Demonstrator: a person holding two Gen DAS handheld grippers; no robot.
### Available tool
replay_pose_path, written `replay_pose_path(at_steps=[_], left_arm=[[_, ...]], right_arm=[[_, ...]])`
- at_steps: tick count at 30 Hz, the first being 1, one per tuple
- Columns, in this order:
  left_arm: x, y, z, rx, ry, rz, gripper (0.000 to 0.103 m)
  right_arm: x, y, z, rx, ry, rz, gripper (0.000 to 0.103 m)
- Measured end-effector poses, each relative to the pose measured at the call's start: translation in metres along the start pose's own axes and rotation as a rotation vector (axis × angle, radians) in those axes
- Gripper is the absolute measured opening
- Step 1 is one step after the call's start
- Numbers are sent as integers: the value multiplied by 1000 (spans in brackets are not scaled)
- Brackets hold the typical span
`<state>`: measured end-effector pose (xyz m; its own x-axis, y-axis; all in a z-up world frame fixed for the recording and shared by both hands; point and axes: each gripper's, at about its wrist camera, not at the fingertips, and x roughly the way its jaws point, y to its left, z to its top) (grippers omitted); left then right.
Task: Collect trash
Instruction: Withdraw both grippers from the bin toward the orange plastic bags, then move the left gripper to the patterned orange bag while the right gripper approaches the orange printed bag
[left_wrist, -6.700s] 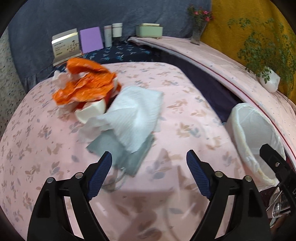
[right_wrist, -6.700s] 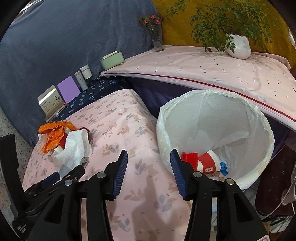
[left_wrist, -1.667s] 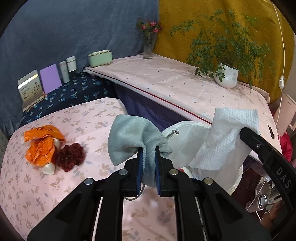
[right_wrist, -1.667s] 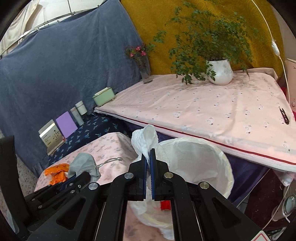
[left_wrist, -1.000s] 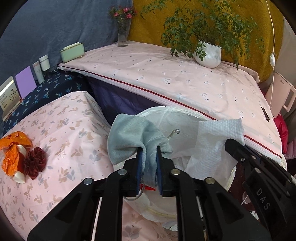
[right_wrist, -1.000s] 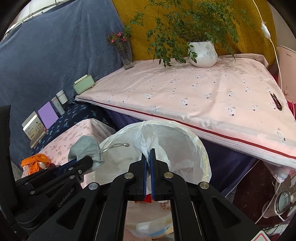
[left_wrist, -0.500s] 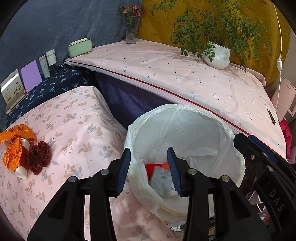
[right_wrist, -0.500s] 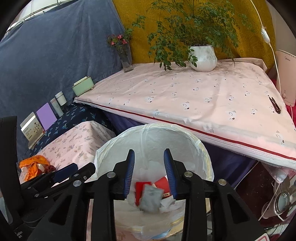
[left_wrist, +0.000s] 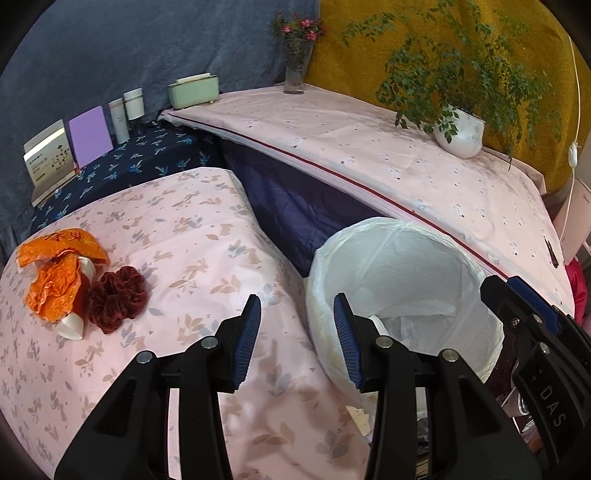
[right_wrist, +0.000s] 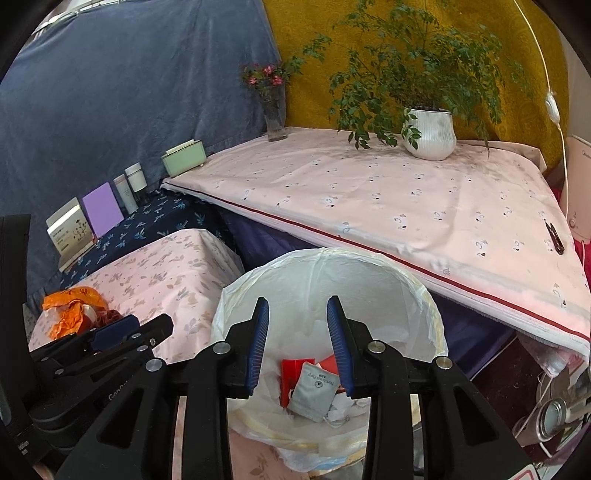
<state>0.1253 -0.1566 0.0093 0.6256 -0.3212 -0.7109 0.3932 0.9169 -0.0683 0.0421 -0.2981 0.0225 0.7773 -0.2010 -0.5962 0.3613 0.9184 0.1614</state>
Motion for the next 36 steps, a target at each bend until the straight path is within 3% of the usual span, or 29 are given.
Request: replay_pose_path(at_steps=[14,16,23,28,36], left_arm=[[-21,71,-14,-116,-4,73,40],[-25,85,-18,-137,-7,91,48],[-38,142,-33,-214,-23,171,63],[-44,185,-42,-270,-22,232,84],[-49,255,-48,-353,-25,329,89]], right_arm=[[-6,57,-11,-75,24,58,39],[-6,71,-15,-98,33,69,40],[-4,117,-30,-154,62,115,46],[4,152,-43,-194,95,150,46],[23,206,-54,-244,135,209,46]])
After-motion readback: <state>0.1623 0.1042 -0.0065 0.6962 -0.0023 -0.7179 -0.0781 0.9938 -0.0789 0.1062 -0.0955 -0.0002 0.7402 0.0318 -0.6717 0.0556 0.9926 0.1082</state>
